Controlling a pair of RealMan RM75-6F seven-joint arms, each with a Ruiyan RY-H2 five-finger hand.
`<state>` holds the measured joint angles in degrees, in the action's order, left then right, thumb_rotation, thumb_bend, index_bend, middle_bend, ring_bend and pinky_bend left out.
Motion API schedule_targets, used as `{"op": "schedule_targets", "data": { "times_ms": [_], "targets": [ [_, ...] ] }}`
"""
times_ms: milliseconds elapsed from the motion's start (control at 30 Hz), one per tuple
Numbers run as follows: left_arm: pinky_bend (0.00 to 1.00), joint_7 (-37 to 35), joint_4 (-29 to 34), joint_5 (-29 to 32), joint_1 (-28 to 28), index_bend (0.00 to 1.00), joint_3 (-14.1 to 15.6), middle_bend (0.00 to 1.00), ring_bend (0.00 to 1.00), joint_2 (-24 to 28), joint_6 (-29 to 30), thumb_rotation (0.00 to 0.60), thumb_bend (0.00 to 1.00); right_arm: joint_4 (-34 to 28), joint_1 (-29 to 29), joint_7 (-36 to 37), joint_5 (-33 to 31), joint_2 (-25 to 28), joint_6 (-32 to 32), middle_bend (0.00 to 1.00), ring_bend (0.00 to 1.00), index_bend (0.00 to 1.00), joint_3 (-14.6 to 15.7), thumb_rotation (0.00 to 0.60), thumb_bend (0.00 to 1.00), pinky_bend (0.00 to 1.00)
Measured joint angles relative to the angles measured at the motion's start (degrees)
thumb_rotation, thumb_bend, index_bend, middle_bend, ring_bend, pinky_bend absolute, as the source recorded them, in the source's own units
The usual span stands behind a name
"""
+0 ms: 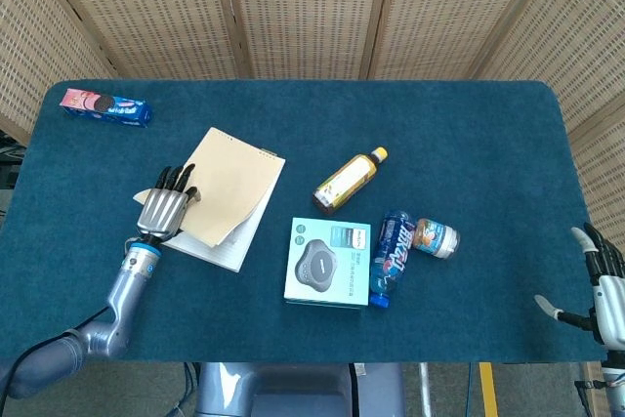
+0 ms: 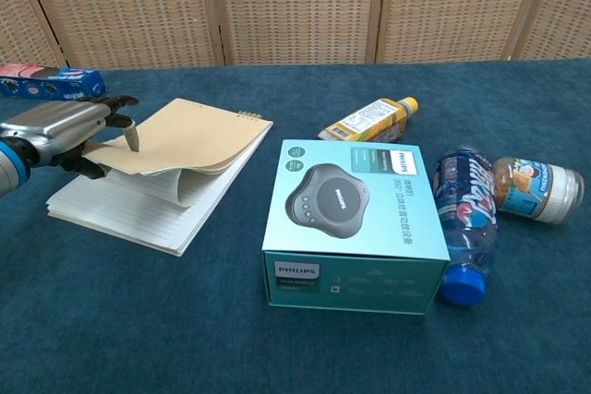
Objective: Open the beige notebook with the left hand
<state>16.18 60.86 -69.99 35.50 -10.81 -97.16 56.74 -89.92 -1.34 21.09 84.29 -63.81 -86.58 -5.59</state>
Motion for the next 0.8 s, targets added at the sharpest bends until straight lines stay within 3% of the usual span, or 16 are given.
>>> {"op": "schedule_targets", "data": {
  "times_ms": [367, 800],
  "targets": [
    [0.02, -0.8, 6.0, -3.2, -3.5, 0.76, 3.0, 0.00, 0.00, 4.1, 5.1, 0.600, 0.65, -0.2, 0.0, 0.0, -0.1, 0.1, 0.1, 0.00, 0.00, 0.02, 0.0, 0.600, 0.05, 0.00],
    [0.02, 3.7, 15.7, -6.9, -8.0, 0.76, 7.4, 0.00, 0.00, 8.0, 11.3, 0.600, 0.65, -0.2, 0.0, 0.3, -0.3, 0.2, 0.3, 0.00, 0.00, 0.02, 0.0, 0.600, 0.05, 0.00]
  ]
}}
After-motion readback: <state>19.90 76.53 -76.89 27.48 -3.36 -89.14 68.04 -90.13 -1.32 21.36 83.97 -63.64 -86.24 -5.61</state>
